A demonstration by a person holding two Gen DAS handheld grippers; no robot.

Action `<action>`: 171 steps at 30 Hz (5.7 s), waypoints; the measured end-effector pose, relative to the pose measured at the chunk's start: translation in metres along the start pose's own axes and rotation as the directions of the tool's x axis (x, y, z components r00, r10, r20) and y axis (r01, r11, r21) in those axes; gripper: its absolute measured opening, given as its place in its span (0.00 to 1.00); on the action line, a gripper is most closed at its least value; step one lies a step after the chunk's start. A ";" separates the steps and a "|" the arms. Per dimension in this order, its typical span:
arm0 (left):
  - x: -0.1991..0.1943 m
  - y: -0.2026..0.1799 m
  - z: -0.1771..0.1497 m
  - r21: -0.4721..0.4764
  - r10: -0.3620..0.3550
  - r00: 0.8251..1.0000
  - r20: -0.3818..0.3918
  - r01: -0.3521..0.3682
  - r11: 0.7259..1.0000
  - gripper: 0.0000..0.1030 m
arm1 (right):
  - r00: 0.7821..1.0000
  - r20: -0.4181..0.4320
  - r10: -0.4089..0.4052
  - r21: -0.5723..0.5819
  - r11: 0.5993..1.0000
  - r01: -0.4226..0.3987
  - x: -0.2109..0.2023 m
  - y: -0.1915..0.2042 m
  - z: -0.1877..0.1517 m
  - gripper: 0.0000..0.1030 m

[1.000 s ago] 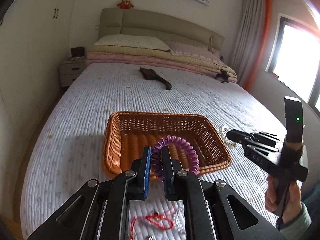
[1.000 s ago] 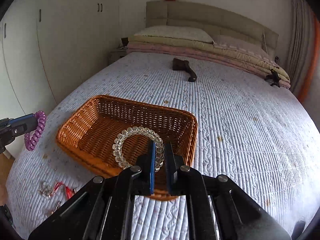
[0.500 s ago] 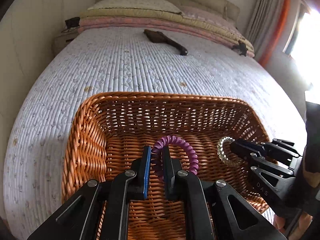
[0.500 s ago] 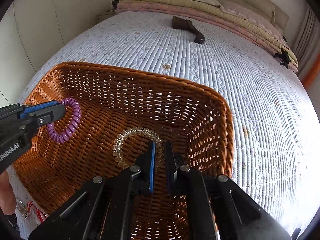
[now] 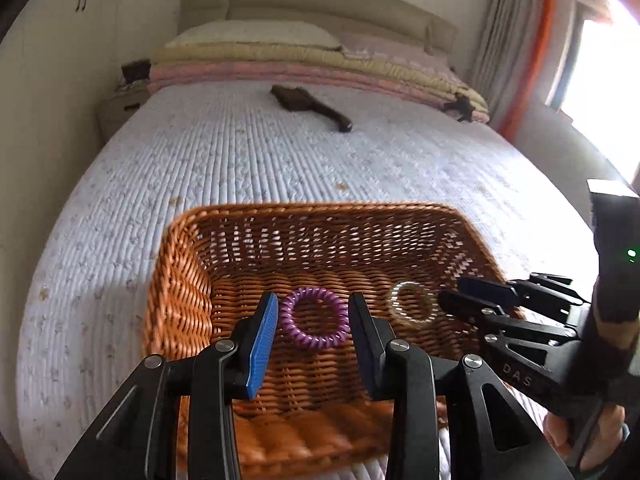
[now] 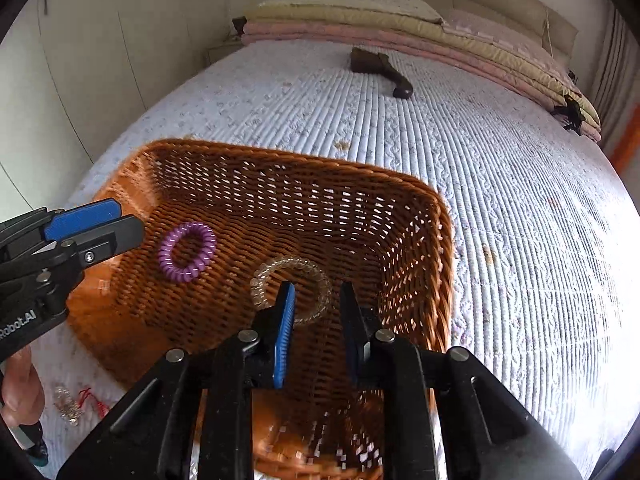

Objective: Organize jewelry
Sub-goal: 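Move both tools back from the basket toward the remaining jewelry, then grasp the black watch with the left tool while the right tool grasps the blue pacifier clip, then carry the watch and pacifier clip into the basket and open both tools, then grasp the pink star keychain with the left tool while the right tool grasps the cream coil hair tie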

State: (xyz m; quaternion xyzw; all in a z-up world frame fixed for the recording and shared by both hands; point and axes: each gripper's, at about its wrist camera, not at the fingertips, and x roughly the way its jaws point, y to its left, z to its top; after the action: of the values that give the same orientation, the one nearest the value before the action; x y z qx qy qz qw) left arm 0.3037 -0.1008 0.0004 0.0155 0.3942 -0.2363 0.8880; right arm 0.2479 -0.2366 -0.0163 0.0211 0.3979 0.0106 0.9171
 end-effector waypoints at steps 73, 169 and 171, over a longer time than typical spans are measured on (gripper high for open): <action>-0.117 -0.108 -0.243 0.050 -0.167 0.985 0.039 0.165 0.985 0.24 | 0.988 0.148 0.041 0.078 0.996 -0.053 -0.111 0.014 -0.253 0.21; -0.128 0.023 -0.098 -0.060 0.114 0.988 0.107 -0.108 0.992 0.42 | 0.958 0.279 0.070 0.171 0.978 -0.121 -0.145 -0.012 -0.101 0.35; -0.149 0.018 -0.108 -0.052 0.097 0.984 0.151 -0.090 0.995 0.42 | 0.946 0.319 0.051 0.158 0.982 -0.107 -0.161 -0.010 -0.114 0.35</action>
State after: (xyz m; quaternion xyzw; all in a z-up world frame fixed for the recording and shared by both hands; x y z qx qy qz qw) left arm 0.1503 -0.0009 0.0283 -0.0043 0.3288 -0.1858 0.9259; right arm 0.0543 -0.2489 0.0230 0.1182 0.2453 0.0092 0.9622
